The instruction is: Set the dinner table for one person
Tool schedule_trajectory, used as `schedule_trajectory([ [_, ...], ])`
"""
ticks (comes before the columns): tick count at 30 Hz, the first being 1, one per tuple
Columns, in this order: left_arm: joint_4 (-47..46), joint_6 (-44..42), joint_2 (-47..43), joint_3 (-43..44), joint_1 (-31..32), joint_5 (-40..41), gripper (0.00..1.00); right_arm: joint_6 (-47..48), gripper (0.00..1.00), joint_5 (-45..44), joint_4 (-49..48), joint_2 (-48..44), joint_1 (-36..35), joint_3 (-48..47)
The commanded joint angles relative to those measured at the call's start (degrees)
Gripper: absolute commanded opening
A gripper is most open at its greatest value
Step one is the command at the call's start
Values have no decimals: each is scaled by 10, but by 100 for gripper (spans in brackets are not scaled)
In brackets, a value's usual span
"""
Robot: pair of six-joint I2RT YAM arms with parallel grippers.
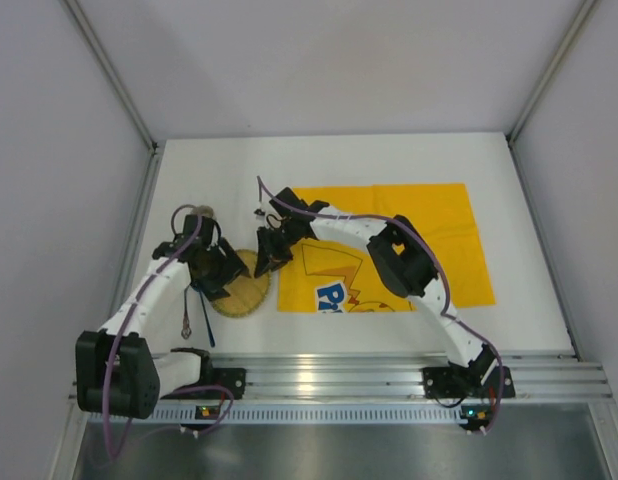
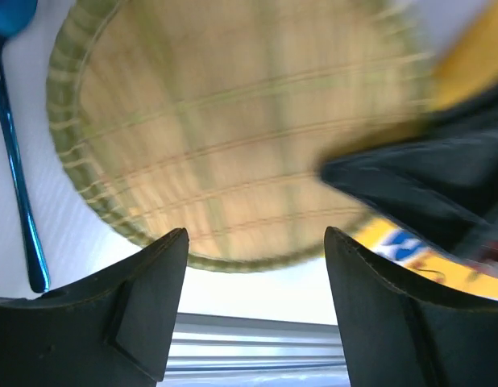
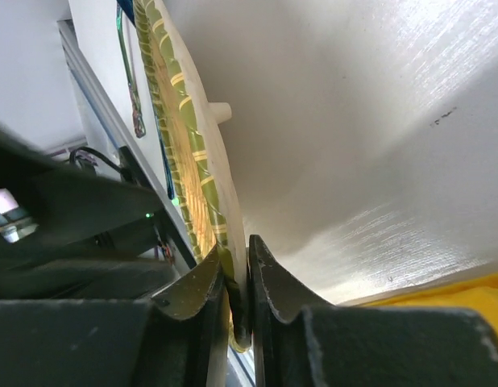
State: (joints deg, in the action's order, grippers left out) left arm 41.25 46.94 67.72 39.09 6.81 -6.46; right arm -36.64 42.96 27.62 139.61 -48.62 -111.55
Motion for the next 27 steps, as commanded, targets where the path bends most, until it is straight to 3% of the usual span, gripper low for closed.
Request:
schedule_trajectory([
  [1, 58, -11, -29, 154, 1, 5, 74, 0, 0, -1, 16, -30, -3, -29],
  [7, 131, -47, -13, 358, 1, 23, 80, 39, 0, -3, 16, -120, 66, 25],
  [10, 143, -60, -3, 389, 2, 22, 80, 62, 0, -4, 15, -187, 127, 94],
  [18, 107, -62, -34, 338, 2, 1, 84, 126, 0, -15, 17, -323, 320, 284],
  [20, 97, -63, -34, 324, 2, -15, 87, 126, 0, -24, 17, -333, 346, 302],
  [21, 96, -64, -33, 322, 2, -16, 98, 120, 0, -24, 17, -332, 358, 310],
  [27, 100, -72, -19, 332, 2, -14, 98, 118, 0, -17, 17, -295, 389, 302],
])
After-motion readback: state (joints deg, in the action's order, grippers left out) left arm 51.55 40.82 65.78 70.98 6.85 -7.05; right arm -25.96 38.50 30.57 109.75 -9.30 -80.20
